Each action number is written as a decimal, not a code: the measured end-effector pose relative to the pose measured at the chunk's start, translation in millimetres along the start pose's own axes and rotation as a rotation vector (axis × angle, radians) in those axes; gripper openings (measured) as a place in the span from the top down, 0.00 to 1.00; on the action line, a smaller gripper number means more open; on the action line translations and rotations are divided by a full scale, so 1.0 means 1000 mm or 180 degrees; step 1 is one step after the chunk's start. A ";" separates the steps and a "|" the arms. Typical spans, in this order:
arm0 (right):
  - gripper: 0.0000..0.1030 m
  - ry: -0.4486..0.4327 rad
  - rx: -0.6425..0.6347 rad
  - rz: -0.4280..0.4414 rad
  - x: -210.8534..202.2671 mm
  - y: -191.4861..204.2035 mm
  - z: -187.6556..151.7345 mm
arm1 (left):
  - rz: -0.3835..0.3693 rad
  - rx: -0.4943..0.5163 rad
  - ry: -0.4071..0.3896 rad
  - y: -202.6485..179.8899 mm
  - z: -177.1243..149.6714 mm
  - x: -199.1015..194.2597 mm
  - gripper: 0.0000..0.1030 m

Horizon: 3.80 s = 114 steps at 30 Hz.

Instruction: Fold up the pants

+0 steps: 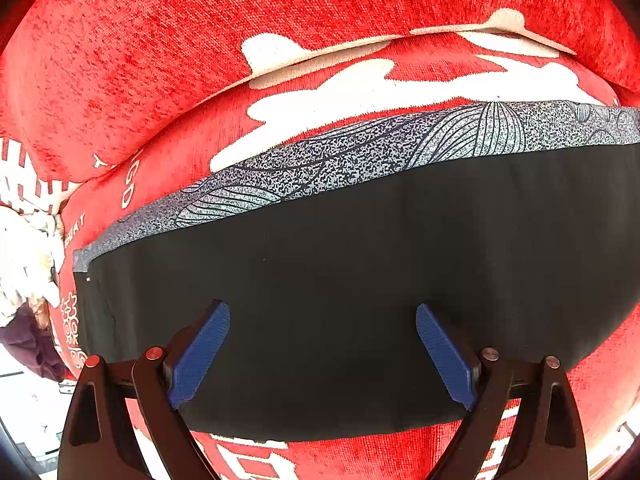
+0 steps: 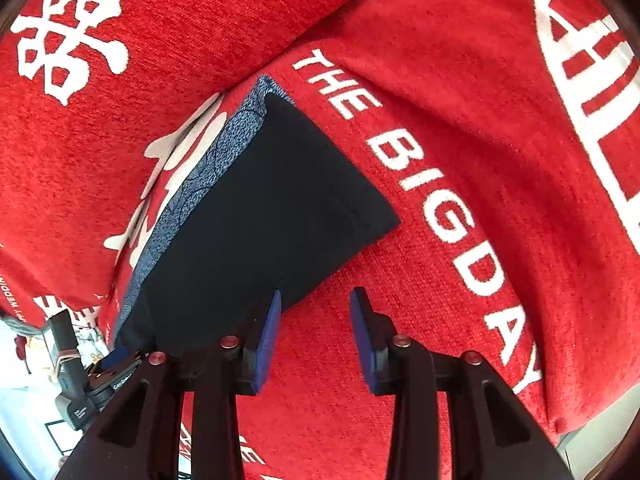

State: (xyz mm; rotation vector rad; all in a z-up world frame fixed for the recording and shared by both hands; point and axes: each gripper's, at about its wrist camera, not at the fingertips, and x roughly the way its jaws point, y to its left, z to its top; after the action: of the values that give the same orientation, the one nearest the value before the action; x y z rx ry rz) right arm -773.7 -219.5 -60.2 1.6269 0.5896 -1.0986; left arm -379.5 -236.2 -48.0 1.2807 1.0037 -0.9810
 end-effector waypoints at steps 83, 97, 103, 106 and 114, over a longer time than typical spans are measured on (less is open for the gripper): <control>0.88 -0.0589 -0.0286 0.1445 -0.026 0.071 0.021 | -0.0557 -0.0137 -0.0542 -0.077 0.044 -0.057 0.29; 0.87 -0.0824 -0.2174 0.0040 0.001 0.267 -0.105 | -0.0732 -0.0639 -0.0682 0.138 -0.029 -0.051 0.29; 0.76 -0.0422 -0.2664 -0.0672 0.121 0.320 -0.180 | -0.0731 -0.0858 -0.0557 0.225 -0.060 -0.013 0.24; 0.64 -0.0611 -0.3279 -0.1712 0.168 0.342 -0.229 | -0.0803 -0.0958 -0.0480 0.244 -0.072 0.000 0.24; 0.40 -0.0577 -0.4067 -0.1289 0.111 0.362 -0.295 | -0.1274 -0.0805 -0.0531 0.251 -0.084 -0.017 0.24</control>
State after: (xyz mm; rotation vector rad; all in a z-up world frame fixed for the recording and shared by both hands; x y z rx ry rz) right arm -321.9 -84.3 28.3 0.3016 1.1974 -0.8028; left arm -146.4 -140.8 35.6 0.7899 1.2350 -1.1980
